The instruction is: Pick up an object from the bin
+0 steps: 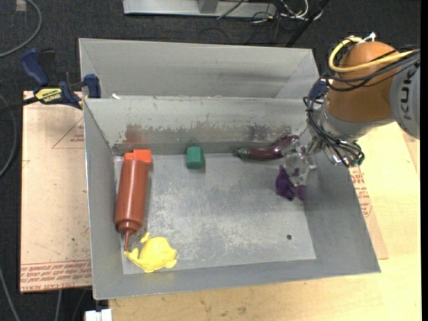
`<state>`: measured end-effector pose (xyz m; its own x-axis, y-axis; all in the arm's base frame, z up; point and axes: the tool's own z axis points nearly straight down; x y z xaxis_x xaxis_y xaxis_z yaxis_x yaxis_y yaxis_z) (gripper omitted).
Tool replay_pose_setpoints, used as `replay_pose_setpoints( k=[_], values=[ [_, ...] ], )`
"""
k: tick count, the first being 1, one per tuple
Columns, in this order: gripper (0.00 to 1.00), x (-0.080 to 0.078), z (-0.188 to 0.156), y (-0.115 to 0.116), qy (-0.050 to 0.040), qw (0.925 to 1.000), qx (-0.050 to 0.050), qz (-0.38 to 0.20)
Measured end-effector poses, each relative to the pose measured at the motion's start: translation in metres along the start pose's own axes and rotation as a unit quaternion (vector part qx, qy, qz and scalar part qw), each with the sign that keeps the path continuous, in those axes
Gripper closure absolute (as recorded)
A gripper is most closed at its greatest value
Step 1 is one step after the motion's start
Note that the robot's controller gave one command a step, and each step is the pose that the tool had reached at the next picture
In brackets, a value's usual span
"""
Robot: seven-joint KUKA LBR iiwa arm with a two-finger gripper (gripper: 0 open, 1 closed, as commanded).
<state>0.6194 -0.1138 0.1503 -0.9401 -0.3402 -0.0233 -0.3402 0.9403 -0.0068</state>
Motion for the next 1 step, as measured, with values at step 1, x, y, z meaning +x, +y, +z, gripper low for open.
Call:
replay_pose_setpoints(
  k=[1],
  values=[
    [1.0,-0.0057,-0.0064,-0.0031,0.0034,0.9998,-0.003,0.018]
  ],
)
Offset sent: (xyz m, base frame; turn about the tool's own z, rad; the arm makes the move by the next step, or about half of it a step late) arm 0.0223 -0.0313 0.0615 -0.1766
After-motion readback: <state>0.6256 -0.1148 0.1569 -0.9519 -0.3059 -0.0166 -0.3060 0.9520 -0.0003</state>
